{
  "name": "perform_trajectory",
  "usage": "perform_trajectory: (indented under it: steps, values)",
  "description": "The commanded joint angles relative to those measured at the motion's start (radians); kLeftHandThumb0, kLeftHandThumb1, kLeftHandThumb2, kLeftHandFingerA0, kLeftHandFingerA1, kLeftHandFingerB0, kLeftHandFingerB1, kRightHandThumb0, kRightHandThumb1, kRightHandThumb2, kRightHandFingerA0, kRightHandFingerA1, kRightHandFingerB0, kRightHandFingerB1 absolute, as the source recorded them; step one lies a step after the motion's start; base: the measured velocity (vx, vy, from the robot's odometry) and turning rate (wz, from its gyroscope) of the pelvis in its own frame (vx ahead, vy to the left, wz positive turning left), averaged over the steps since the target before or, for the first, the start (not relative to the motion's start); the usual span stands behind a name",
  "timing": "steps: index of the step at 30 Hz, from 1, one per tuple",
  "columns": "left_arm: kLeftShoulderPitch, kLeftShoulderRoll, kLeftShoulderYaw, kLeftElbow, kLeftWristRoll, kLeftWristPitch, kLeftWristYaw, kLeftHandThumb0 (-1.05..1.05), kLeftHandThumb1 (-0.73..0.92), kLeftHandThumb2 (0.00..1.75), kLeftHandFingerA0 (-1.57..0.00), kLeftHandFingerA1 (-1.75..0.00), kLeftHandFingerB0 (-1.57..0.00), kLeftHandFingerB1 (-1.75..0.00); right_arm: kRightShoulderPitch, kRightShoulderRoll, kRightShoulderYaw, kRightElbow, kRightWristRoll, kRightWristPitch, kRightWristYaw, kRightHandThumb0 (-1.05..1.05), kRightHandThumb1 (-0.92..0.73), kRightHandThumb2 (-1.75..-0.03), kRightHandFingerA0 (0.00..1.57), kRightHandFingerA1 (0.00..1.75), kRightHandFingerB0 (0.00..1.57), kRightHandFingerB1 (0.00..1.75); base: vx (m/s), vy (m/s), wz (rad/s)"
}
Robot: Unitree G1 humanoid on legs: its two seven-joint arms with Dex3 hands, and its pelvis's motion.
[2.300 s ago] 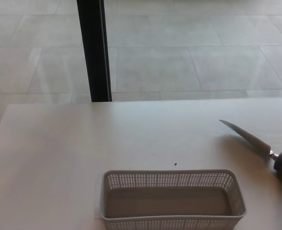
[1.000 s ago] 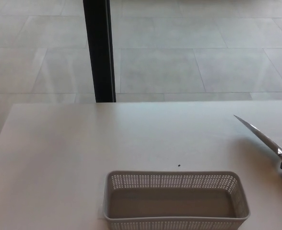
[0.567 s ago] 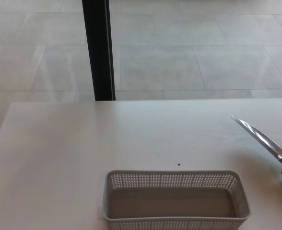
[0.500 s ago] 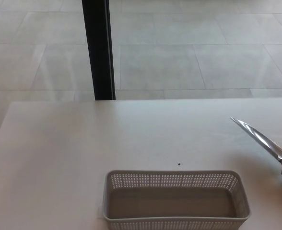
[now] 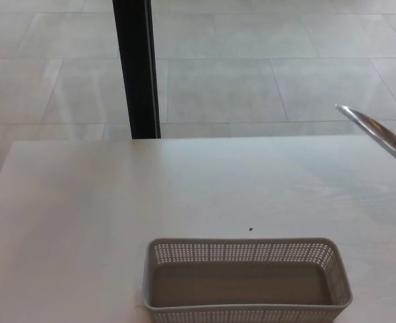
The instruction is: A garden tool is kept on the righthand side and a container is kept on the lefthand side on a desk infront of the robot. the robot uses its right hand to pick up the garden tool and makes a scooping motion inside the container
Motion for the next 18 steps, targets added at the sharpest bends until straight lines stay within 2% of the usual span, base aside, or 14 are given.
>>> perform_trajectory:
  steps: [1,3,4,7,9,10,11,13,15,16,18]
  values:
    - [-0.001,0.025,-0.001,0.006,-0.001,-0.008,0.004,-0.51,0.64,0.59,-0.69,-0.7,-0.62,-0.48,-0.05,-0.067,-0.045,0.005,0.018,-0.142,-0.057,-0.18,-0.58,-1.0,0.9,1.75,0.74,1.51,0.0,0.0,0.0]
    - [-0.005,0.027,-0.006,0.006,0.003,-0.004,0.006,-0.51,0.64,0.59,-0.66,-0.67,-0.62,-0.5,-0.056,-0.082,-0.052,0.011,0.012,-0.175,-0.063,-0.2,-0.6,-1.0,0.91,1.75,0.72,1.54,0.0,0.0,0.0]
    - [-0.007,0.031,-0.01,0.003,0.005,-0.003,0.004,-0.51,0.63,0.59,-0.66,-0.68,-0.64,-0.51,-0.06,-0.1,-0.052,0.01,0.006,-0.206,-0.063,-0.22,-0.55,-1.07,0.93,1.75,0.73,1.53,0.0,0.0,0.0]
    - [-0.002,0.032,-0.007,-0.007,-0.001,-0.007,0.003,-0.51,0.64,0.59,-0.65,-0.7,-0.6,-0.5,-0.044,-0.142,-0.036,-0.02,-0.034,-0.249,-0.069,-0.22,-0.55,-1.11,0.93,1.75,0.71,1.54,0.0,0.0,0.0]
    - [-0.009,0.036,-0.008,0.005,0.002,-0.005,0.006,-0.51,0.64,0.59,-0.67,-0.7,-0.62,-0.48,-0.009,-0.177,-0.022,-0.064,-0.071,-0.322,-0.081,-0.21,-0.51,-1.06,0.9,1.75,0.68,1.55,0.0,0.0,0.0]
    - [-0.009,0.036,-0.008,0.005,0.002,-0.005,0.006,-0.51,0.64,0.59,-0.67,-0.7,-0.62,-0.48,-0.008,-0.177,-0.022,-0.063,-0.071,-0.324,-0.081,-0.21,-0.51,-1.06,0.9,1.75,0.68,1.55,0.0,0.0,0.0]
    - [-0.017,0.035,-0.004,0.014,0.0,0.002,0.011,-0.5,0.63,0.59,-0.68,-0.69,-0.62,-0.48,0.013,-0.205,-0.006,-0.099,-0.125,-0.335,-0.105,-0.16,-0.47,-1.02,0.83,1.75,0.6,1.63,0.0,0.0,0.0]
    - [-0.02,0.036,-0.002,0.019,-0.001,0.003,0.008,-0.51,0.63,0.59,-0.66,-0.67,-0.62,-0.49,0.025,-0.226,0.011,-0.125,-0.17,-0.346,-0.125,-0.12,-0.43,-1.03,0.83,1.75,0.58,1.65,0.0,0.0,0.0]
    - [-0.022,0.039,-0.001,0.018,-0.003,0.006,0.007,-0.51,0.63,0.59,-0.67,-0.68,-0.62,-0.49,0.034,-0.255,0.034,-0.152,-0.226,-0.36,-0.155,-0.12,-0.45,-0.98,0.85,1.75,0.57,1.66,0.0,0.0,0.0]
    - [-0.024,0.038,0.001,0.017,-0.005,0.007,0.009,-0.5,0.63,0.59,-0.68,-0.73,-0.63,-0.5,0.042,-0.268,0.04,-0.174,-0.246,-0.354,-0.165,-0.2,-0.53,-0.84,0.83,1.75,0.58,1.69,0.0,0.0,0.0]
    - [-0.027,0.035,0.01,0.017,-0.015,0.013,0.013,-0.49,0.61,0.58,-0.69,-0.71,-0.65,-0.49,0.057,-0.293,0.051,-0.215,-0.28,-0.361,-0.177,-0.22,-0.53,-0.83,0.83,1.75,0.58,1.68,0.0,0.0,0.0]
